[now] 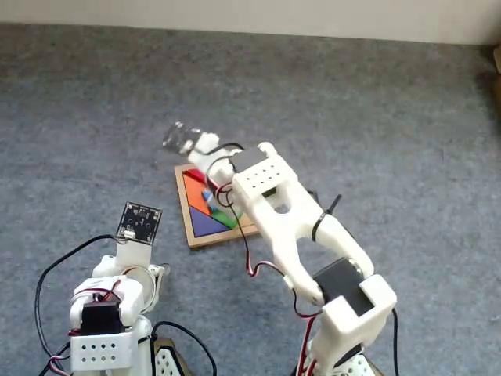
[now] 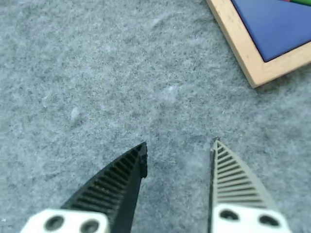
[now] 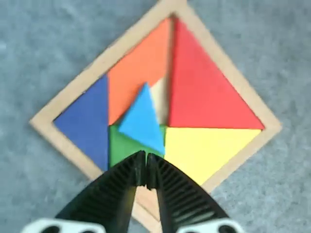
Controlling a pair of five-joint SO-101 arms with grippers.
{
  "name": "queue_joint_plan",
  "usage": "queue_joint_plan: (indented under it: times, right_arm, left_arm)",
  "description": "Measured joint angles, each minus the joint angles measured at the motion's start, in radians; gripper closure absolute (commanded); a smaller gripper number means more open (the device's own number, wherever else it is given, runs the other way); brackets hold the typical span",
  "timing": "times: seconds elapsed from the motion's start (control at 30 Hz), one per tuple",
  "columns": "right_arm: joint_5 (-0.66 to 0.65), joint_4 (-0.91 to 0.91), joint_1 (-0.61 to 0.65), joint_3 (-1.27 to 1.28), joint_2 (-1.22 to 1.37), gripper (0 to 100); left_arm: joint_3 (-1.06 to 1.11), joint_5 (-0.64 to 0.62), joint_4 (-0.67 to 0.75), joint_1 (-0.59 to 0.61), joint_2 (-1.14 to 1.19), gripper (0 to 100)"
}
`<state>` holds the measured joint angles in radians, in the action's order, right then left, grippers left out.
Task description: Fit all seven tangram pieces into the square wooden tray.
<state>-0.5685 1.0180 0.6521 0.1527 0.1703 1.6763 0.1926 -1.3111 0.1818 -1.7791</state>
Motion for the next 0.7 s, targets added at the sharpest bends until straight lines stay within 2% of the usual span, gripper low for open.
queue_joint_plan:
  times: [0.3,0.53,0.7]
  right_arm:
    - [0.086,-0.052,-0.032,0.017,0.058,99.3]
    - [0.15,0.084,-0.032,0.015,0.058,99.3]
    - [0.206,0.098,-0.032,0.014,0.057,99.3]
  left_arm:
    - [0.0,0.0,0.0,0.0,0.0,79]
    - [0.0,0.0,0.0,0.0,0.0,79]
    - [0.0,0.0,0.0,0.0,0.0,79]
